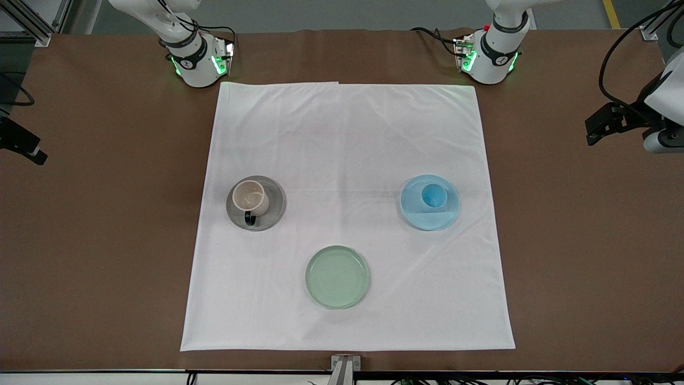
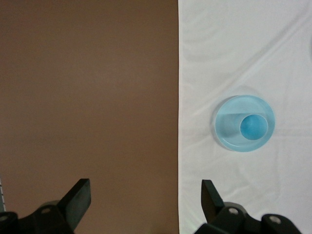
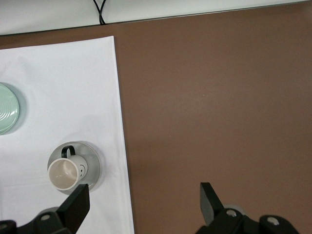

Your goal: Place blue cup in blue plate and white mug in gray plate

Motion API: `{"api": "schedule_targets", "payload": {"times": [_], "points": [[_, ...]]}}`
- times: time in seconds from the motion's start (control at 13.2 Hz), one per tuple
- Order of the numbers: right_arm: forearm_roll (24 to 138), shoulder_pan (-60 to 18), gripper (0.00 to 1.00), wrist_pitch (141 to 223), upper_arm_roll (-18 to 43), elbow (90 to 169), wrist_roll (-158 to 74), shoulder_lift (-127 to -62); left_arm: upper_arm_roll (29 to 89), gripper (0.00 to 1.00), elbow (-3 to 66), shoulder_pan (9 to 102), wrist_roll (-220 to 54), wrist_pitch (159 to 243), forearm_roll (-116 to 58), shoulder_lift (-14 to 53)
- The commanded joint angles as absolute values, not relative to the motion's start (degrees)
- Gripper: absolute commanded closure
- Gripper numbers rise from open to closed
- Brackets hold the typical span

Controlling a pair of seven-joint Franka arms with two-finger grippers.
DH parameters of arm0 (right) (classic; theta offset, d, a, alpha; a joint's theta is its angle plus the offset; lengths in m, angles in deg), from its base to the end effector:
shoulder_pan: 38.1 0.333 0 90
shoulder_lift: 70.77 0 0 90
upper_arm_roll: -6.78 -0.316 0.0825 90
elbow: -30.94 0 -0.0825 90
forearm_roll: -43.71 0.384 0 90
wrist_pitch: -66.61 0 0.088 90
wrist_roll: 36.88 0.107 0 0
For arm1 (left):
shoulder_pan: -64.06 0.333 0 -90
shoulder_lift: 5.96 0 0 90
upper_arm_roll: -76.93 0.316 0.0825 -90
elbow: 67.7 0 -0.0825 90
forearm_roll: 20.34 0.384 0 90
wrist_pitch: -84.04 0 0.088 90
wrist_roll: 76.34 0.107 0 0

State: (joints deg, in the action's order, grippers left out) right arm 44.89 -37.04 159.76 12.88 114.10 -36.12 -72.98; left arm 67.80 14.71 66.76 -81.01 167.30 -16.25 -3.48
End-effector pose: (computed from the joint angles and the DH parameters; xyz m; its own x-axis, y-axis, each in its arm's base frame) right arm 0.5704 -0.0468 0.6648 0.9857 -0.1007 0.1353 -0.0992 -0.9949 -0.0182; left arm 0.5536 -0.0517 0.6526 0.9995 -0.0225 -0.0223 -0.0240 -0.9975 -0.0662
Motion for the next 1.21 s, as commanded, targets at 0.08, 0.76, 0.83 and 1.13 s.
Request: {"api": "schedule_targets", "payload": {"times": [0.08, 0.76, 0.83, 1.13], "points": [[44.50, -37.75, 0.00, 159.08, 12.41, 113.21, -36.27, -73.32, 71.13, 0.00, 22.64, 64.95, -81.61, 168.75, -20.70, -9.82], [44.50, -37.75, 0.00, 159.08, 12.41, 113.21, -36.27, -73.32, 68.49, 0.00, 28.10, 65.21, -83.02, 170.70, -20.78, -13.79], [44.50, -37.75, 0.00, 159.08, 12.41, 113.21, -36.18, -73.32, 68.49, 0.00, 28.01, 65.21, -82.94, 170.61, -20.78, -13.87], [44.50, -37.75, 0.00, 159.08, 12.41, 113.21, -36.18, -73.32, 67.96, 0.00, 25.74, 65.21, -82.94, 170.35, -20.78, -13.35]]}}
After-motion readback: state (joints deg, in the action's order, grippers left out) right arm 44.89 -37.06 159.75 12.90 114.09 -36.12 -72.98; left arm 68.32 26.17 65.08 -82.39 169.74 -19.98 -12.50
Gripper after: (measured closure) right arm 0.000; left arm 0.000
